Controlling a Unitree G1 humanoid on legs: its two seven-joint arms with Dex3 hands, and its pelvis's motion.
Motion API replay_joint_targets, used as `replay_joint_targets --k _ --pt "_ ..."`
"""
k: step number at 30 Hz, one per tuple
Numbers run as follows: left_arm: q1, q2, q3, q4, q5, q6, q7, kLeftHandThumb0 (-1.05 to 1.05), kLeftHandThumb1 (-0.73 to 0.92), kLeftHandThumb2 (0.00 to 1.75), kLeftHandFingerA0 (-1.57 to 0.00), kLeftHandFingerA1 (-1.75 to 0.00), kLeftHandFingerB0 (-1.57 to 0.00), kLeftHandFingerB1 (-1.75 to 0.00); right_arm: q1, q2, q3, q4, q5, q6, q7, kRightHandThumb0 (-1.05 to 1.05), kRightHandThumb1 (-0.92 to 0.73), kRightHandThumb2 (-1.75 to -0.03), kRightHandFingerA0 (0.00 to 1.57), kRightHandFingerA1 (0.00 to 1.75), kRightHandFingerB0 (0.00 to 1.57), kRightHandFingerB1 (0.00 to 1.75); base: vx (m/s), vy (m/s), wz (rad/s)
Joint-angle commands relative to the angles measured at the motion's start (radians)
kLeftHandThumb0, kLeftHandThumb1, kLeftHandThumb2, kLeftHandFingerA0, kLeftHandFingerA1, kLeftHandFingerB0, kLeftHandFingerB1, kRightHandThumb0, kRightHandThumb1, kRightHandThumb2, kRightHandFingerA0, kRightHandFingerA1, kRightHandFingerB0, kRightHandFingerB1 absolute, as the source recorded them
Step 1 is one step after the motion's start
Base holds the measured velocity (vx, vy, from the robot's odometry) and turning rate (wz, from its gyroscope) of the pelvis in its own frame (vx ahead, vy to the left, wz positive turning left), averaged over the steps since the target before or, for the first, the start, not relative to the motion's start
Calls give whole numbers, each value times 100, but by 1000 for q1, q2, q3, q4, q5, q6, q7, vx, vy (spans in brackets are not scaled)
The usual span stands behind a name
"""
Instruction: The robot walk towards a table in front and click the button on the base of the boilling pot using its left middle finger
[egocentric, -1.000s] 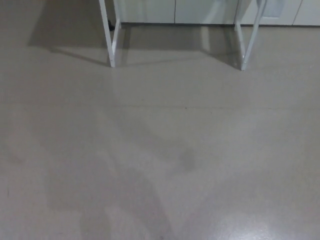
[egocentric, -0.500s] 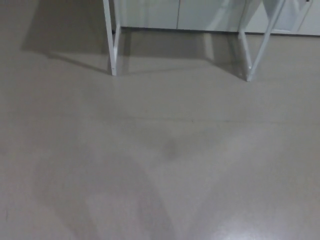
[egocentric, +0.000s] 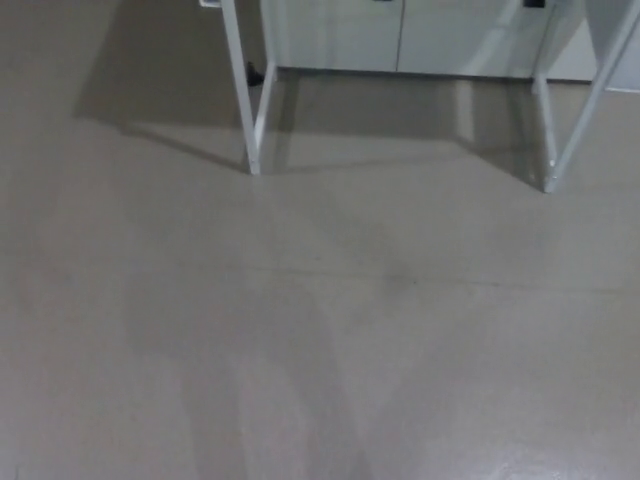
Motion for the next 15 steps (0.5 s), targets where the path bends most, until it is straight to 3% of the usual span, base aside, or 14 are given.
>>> replay_joint_targets --k 1,3,7,13,14,15 --pt "8 15 -4 19 14 -37 21 -37 49 65 -33 -42 -17 -36 22 -4 8 10 -7 -7 -8 -43 -46 -77 58 61 34 50 325 134 -31" --pt "34 14 -4 20 11 -52 13 -30 57 58 -36 -38 -19 -30 39 -4 11 23 -7 -16 -6 -42 -46 -76 59 61 34 49 365 316 32" --pt "57 17 -3 7 6 -62 6 -37 50 66 -29 -42 -16 -36 43 -2 24 17 -17 -11 -16 -43 -45 -77 59 63 34 50 363 359 -27" --pt "45 22 -9 3 11 -58 7 -38 51 66 -29 -42 -15 -35 36 2 28 7 -16 -22 -21 -42 -44 -77 67 66 35 52 171 10 8" --pt "41 22 -7 4 8 -59 5 -38 50 66 -29 -42 -16 -36 32 3 28 8 -16 -21 -22 -34 -56 -57 72 58 41 42 152 -130 14" --pt "36 22 -2 6 3 -62 3 -38 50 66 -29 -42 -16 -36 25 4 28 9 -15 -21 -22 -34 -56 -57 72 58 41 42 56 -162 8"
